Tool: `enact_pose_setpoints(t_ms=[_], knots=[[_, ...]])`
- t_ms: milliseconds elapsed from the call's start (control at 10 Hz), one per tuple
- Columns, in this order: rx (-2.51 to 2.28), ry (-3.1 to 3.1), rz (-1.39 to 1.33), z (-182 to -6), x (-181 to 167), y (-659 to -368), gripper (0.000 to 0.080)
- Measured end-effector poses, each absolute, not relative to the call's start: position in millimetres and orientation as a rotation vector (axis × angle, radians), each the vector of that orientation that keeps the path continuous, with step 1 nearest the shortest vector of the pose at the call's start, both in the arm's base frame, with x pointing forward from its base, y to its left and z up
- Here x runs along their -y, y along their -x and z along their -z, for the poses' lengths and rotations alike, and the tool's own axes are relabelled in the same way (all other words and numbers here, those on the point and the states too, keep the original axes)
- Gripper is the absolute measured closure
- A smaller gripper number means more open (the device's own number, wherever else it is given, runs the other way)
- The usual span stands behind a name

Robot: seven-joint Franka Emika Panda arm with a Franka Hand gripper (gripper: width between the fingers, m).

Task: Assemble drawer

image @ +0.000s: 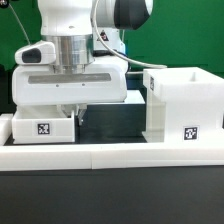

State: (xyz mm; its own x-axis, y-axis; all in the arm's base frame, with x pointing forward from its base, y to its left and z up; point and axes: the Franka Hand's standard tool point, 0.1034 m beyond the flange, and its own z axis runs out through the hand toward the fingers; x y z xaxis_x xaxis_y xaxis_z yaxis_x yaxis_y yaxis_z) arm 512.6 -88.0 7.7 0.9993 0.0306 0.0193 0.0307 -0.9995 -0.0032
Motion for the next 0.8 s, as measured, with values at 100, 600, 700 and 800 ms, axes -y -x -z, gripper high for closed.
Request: enact_pose_setpoints(t_ms=[100, 600, 700, 800], knots=[[0.059, 3.139, 0.033, -9.2, 86, -514, 0.0759], [0.157, 3.111, 0.046, -41.5, 66, -526, 0.0758], [0.174, 3.110, 0.039, -38.5, 67, -525, 0.0758], [0.172, 3.110, 0.035, -37.5, 66, -524, 0.0758]])
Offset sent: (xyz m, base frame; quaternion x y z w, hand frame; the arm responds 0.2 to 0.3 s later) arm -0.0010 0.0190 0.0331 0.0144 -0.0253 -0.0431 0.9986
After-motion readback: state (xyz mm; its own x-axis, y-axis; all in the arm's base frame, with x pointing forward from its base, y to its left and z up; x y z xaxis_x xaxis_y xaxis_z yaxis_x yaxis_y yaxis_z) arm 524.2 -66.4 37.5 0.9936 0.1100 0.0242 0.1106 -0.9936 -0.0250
